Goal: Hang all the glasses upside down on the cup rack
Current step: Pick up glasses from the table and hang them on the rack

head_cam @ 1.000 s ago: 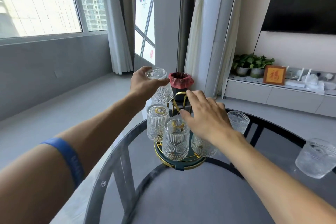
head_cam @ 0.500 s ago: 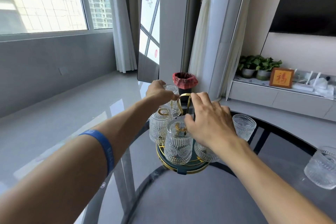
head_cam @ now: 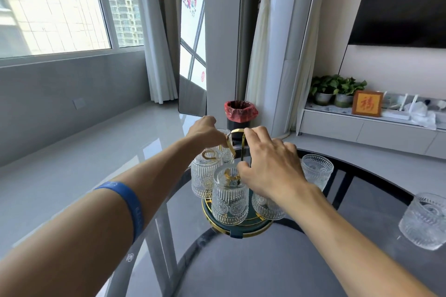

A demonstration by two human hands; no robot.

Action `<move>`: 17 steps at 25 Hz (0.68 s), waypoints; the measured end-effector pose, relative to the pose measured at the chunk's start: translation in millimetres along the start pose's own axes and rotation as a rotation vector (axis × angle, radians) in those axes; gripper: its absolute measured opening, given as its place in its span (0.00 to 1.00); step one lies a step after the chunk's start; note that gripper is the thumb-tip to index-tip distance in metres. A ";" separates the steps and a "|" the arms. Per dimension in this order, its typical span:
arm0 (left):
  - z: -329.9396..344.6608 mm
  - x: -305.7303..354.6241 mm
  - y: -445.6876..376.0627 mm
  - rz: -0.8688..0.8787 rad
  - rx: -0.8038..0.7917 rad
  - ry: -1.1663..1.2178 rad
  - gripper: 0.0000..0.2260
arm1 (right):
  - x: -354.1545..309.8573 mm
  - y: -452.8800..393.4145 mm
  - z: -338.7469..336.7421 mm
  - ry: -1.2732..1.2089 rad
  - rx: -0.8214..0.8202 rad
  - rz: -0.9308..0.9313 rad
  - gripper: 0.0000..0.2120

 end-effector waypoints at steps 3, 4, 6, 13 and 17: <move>-36.0 27.6 39.9 0.187 0.209 0.116 0.30 | 6.9 -1.1 6.3 -0.132 -0.081 -0.053 0.34; -44.3 40.5 59.7 0.294 0.271 0.111 0.29 | 15.5 5.6 10.5 -0.266 -0.133 -0.059 0.34; -46.7 60.7 103.4 0.481 0.303 0.053 0.27 | 38.9 27.9 15.8 -0.493 -0.141 -0.036 0.34; 77.4 89.3 237.1 0.682 0.031 0.205 0.27 | 168.7 167.9 44.5 -0.729 -0.002 0.436 0.32; 205.4 40.9 277.1 0.458 -0.266 0.122 0.32 | 201.3 239.1 90.4 -0.796 -0.050 0.633 0.35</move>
Point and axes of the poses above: each hand's wrist, its own y-axis away from the middle knuckle, its own z-axis out of the palm, x = y × z, the point moved 10 cm from there along -y, towards the middle knuckle, and after that the axes turned 8 degrees about y, right-handed, at the moved point
